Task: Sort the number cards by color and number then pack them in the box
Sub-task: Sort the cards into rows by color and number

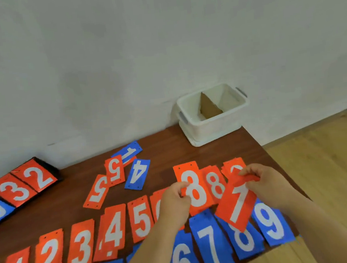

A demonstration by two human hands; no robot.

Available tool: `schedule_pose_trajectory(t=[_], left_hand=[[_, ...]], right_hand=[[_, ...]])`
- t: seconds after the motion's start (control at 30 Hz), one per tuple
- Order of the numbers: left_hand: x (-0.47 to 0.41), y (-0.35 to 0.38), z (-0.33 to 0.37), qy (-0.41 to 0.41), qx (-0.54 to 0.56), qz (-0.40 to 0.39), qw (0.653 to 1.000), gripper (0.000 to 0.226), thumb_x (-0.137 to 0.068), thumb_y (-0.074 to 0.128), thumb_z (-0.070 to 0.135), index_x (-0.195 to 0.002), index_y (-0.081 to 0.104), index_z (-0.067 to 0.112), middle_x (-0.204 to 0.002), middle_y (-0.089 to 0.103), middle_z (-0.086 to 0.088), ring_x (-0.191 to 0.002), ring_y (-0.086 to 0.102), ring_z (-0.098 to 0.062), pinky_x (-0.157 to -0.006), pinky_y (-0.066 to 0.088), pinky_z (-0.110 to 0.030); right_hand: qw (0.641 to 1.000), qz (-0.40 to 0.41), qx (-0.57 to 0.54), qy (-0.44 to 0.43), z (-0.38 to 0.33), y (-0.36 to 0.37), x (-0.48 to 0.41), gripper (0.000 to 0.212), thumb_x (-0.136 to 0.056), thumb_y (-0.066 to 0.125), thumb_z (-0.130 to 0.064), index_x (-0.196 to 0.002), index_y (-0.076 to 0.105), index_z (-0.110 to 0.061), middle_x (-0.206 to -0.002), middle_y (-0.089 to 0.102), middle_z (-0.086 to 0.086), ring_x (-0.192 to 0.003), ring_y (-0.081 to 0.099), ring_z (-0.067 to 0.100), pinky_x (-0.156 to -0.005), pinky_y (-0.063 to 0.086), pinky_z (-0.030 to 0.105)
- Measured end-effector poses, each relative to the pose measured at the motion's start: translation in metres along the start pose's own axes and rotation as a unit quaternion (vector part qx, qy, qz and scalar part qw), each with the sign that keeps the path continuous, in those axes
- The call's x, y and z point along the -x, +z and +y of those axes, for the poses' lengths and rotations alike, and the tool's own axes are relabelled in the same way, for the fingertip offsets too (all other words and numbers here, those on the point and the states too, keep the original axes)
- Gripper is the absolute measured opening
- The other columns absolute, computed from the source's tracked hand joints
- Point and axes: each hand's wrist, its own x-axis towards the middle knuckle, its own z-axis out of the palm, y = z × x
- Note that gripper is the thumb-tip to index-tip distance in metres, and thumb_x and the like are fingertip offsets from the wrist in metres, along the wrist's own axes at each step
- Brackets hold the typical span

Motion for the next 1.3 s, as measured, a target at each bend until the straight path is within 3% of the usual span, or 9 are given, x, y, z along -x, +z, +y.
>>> schedule_pose_trajectory(t=[0.1, 0.23, 0.5, 0.63, 0.73, 0.87, 0.97, 1.2, 1.3], left_hand=[[-0.033, 0.066, 0.010, -0.018, -0.057, -0.002, 0.998, 0.049, -0.087, 0.060, -0.001, -0.129, 0.067, 0.023, -0.128, 0.067, -0.001, -0.093, 0.065, -0.013, -0.071, 0.045, -0.011], [-0.064, 0.122, 0.009, -0.039, -0.094, -0.021, 0.995, 0.045, -0.091, 0.061, 0.000, -0.130, 0.065, 0.022, -0.126, 0.066, -0.003, -0.080, 0.061, -0.010, -0.056, 0.041, -0.005], [-0.063, 0.140, 0.009, -0.047, -0.344, -0.007, 0.938, 0.050, -0.091, 0.065, 0.036, -0.139, 0.052, 0.037, -0.147, 0.044, 0.001, -0.137, 0.039, -0.025, -0.113, 0.037, -0.037], [-0.030, 0.120, 0.033, -0.020, -0.082, -0.026, 0.996, 0.031, -0.096, 0.066, 0.033, -0.127, 0.060, 0.036, -0.128, 0.053, 0.013, -0.122, 0.052, -0.010, -0.092, 0.042, -0.019], [0.004, 0.086, 0.042, -0.042, 0.085, -0.070, 0.993, 0.029, -0.096, 0.069, 0.028, -0.121, 0.062, 0.041, -0.127, 0.059, 0.020, -0.121, 0.054, -0.001, -0.087, 0.046, -0.013], [0.040, 0.027, 0.016, -0.037, 0.131, -0.059, 0.989, 0.044, -0.093, 0.065, 0.007, -0.117, 0.064, 0.045, -0.124, 0.064, 0.020, -0.114, 0.059, 0.006, -0.094, 0.054, -0.021], [0.065, -0.023, -0.011, -0.056, 0.137, -0.005, 0.989, 0.043, -0.095, 0.062, 0.002, -0.115, 0.064, 0.040, -0.119, 0.060, 0.022, -0.100, 0.057, 0.022, -0.078, 0.049, -0.006], [0.110, -0.131, -0.093, -0.104, 0.194, 0.158, 0.963, 0.046, -0.090, 0.063, -0.002, -0.109, 0.066, 0.040, -0.120, 0.066, 0.013, -0.088, 0.065, 0.004, -0.079, 0.060, -0.031], [0.129, -0.171, -0.124, -0.099, 0.173, 0.158, 0.967, 0.039, -0.095, 0.063, 0.005, -0.114, 0.063, 0.039, -0.122, 0.062, 0.015, -0.102, 0.063, -0.002, -0.073, 0.056, -0.016]], right_hand=[[0.999, 0.011, 0.004, 0.031, 0.040, -0.037, -0.010, 0.034, -0.081, 0.059, 0.003, -0.091, 0.068, -0.028, -0.080, 0.071, -0.006, -0.055, 0.060, 0.002, -0.050, 0.044, 0.013], [0.999, 0.003, 0.004, 0.044, 0.080, -0.062, -0.022, 0.036, -0.079, 0.059, 0.007, -0.091, 0.069, -0.026, -0.070, 0.068, -0.008, -0.049, 0.058, -0.003, -0.047, 0.040, 0.012], [0.998, -0.026, -0.023, 0.046, 0.098, -0.065, -0.042, 0.032, -0.084, 0.058, 0.004, -0.096, 0.068, -0.024, -0.088, 0.072, -0.007, -0.062, 0.063, -0.004, -0.054, 0.048, 0.014], [0.997, -0.058, -0.045, 0.027, 0.068, -0.050, -0.051, 0.033, -0.086, 0.060, 0.002, -0.097, 0.070, -0.027, -0.095, 0.074, -0.009, -0.079, 0.070, 0.005, -0.064, 0.054, 0.017], [0.992, -0.103, -0.078, 0.005, 0.033, -0.020, -0.052, 0.032, -0.088, 0.063, 0.002, -0.098, 0.072, -0.028, -0.099, 0.075, -0.006, -0.087, 0.072, 0.011, -0.076, 0.061, 0.028], [0.986, -0.119, -0.106, -0.036, -0.020, 0.041, -0.039, 0.029, -0.090, 0.065, 0.001, -0.097, 0.073, -0.027, -0.091, 0.074, -0.003, -0.077, 0.070, 0.013, -0.068, 0.059, 0.029], [0.987, -0.089, -0.112, -0.076, -0.059, 0.099, -0.019, 0.028, -0.086, 0.073, -0.003, -0.095, 0.070, -0.029, -0.091, 0.071, -0.009, -0.076, 0.066, 0.011, -0.071, 0.055, 0.029], [0.962, -0.234, -0.092, -0.104, -0.108, 0.231, 0.054, 0.024, -0.087, 0.066, 0.004, -0.091, 0.069, -0.019, -0.068, 0.062, -0.009, -0.058, 0.057, 0.011, -0.062, 0.050, 0.034], [0.960, -0.246, -0.085, -0.105, -0.123, 0.277, 0.075, 0.024, -0.088, 0.064, 0.004, -0.091, 0.070, -0.020, -0.072, 0.063, -0.005, -0.058, 0.057, 0.010, -0.062, 0.051, 0.032]])
